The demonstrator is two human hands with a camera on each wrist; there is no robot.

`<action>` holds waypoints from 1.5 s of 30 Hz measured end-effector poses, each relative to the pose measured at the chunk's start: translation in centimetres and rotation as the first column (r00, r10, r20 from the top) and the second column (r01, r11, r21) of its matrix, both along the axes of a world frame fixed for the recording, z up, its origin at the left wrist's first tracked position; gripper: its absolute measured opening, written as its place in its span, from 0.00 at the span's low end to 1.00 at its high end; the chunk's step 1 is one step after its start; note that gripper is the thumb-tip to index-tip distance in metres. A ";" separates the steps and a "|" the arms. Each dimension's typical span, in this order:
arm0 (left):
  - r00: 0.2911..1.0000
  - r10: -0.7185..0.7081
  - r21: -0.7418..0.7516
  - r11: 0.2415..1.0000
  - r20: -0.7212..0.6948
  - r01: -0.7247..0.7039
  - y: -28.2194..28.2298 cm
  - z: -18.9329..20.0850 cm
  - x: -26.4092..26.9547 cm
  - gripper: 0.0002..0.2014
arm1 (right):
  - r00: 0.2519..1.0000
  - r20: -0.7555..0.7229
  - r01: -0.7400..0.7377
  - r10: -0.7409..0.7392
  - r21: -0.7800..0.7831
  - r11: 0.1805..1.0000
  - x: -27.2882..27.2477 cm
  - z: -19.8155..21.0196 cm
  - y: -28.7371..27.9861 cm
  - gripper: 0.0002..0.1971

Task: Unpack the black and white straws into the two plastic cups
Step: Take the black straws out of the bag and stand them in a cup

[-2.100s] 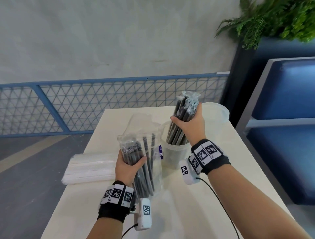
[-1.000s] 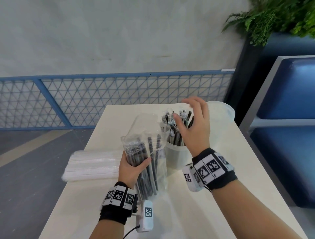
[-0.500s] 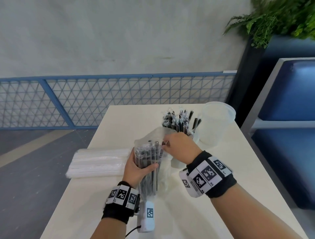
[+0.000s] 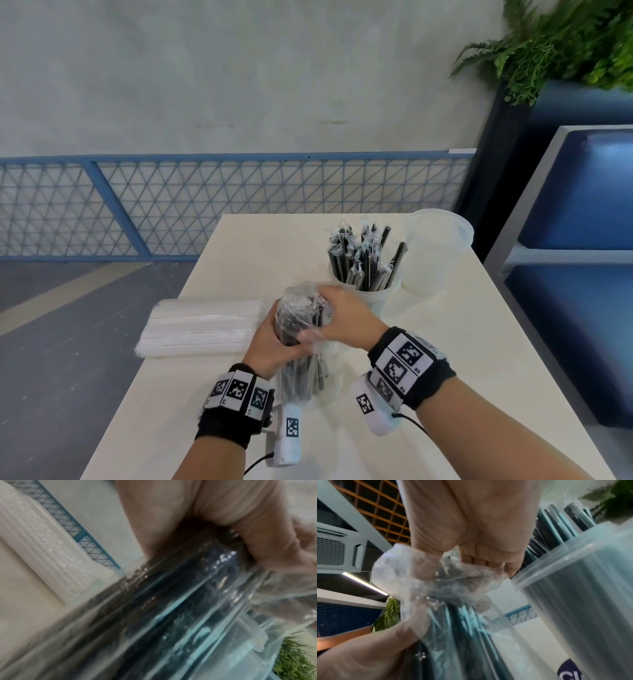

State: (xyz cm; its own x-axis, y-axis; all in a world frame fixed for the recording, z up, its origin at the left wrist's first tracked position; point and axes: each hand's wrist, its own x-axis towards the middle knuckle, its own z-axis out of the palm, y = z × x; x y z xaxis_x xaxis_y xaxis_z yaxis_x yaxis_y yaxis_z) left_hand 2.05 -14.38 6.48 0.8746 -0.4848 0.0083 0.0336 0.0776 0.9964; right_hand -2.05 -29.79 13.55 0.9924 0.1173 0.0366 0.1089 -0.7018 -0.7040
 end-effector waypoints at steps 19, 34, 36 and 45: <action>0.998 0.047 0.185 0.981 0.046 -0.055 -0.6 -0.6 0.4 0.16 | 0.948 -0.070 0.285 -0.312 0.626 0.726 0.4 -2.3 0.1 0.14; 0.965 0.258 0.177 0.949 0.048 -0.262 -1.0 0.0 0.7 0.04 | 0.924 0.090 0.165 -0.371 0.783 0.600 0.4 1.8 -1.9 0.26; 0.964 0.260 0.169 0.949 0.065 -0.267 -1.2 0.3 0.7 0.05 | 0.924 0.083 0.212 -0.374 0.702 0.680 0.0 0.8 -1.3 0.24; 0.962 0.258 0.196 0.943 0.084 -0.270 -1.0 0.6 0.0 0.08 | 0.757 -0.011 0.243 -0.654 0.933 0.265 1.2 3.7 -2.9 0.25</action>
State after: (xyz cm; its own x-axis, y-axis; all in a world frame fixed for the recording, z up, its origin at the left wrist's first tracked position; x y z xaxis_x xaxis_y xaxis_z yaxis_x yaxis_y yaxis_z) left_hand 2.04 -15.43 7.09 0.9724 -0.2330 -0.0132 -0.0175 -0.1291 0.9915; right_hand -0.85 -32.71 17.30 0.7572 -0.6436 0.1119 0.3396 0.2414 -0.9091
